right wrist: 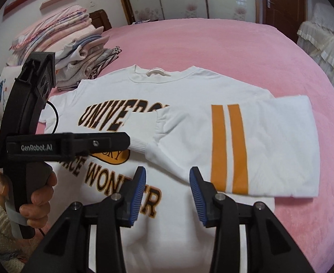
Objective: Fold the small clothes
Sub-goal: 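Open the right tool to release the sleeve on the chest, then grasp the other striped sleeve cuff with the left tool and lift it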
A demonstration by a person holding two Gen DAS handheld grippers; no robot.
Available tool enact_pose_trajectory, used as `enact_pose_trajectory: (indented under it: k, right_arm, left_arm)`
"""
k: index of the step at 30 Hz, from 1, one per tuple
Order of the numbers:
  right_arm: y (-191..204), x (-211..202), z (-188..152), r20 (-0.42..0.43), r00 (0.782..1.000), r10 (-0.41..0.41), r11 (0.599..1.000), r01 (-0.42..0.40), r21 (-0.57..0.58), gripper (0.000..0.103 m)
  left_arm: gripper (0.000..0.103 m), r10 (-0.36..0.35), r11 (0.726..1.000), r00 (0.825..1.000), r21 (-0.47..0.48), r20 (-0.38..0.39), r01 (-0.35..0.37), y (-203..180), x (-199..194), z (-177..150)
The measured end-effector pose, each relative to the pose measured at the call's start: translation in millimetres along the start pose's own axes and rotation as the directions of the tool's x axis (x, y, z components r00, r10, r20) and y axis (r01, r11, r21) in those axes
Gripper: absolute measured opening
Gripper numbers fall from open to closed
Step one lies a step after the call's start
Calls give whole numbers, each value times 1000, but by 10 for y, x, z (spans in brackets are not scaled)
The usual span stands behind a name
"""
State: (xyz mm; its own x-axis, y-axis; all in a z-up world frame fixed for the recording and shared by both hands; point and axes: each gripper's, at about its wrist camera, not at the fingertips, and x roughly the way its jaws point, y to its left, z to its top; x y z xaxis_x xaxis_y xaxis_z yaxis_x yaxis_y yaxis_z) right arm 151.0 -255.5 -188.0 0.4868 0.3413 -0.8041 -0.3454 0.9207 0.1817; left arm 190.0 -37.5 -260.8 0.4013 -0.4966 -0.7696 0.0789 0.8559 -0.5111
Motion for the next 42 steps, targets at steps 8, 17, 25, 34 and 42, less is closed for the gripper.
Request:
enact_pose_trajectory:
  k: [8,17,25,34,42]
  right_arm:
    - [-307,-50,-161,-6,999,-41,995,41,88,40]
    - [-568,-118,-184,26,997,-69,984,64,164,40]
    - [-802,-207,-246,39,994,-105,973,95,211,40]
    - [-937,-336,-291,54,989,-141,960,123,251,40]
    - [-1034,-419,-179,73,972,-223,950,200,242,40]
  left_arm:
    - [63,-54,998,996,22,-68,56,-196,249,-7]
    - [60,-82,996,995,-43,-60,79,-224,446,141]
    - [30,-43,993,997,-111,-62,36,-139,596,230]
    - [9,99,994,994,37,55,-102,-545,233,461]
    - [9,208,967,928,80,308,-243,-491,-721,849]
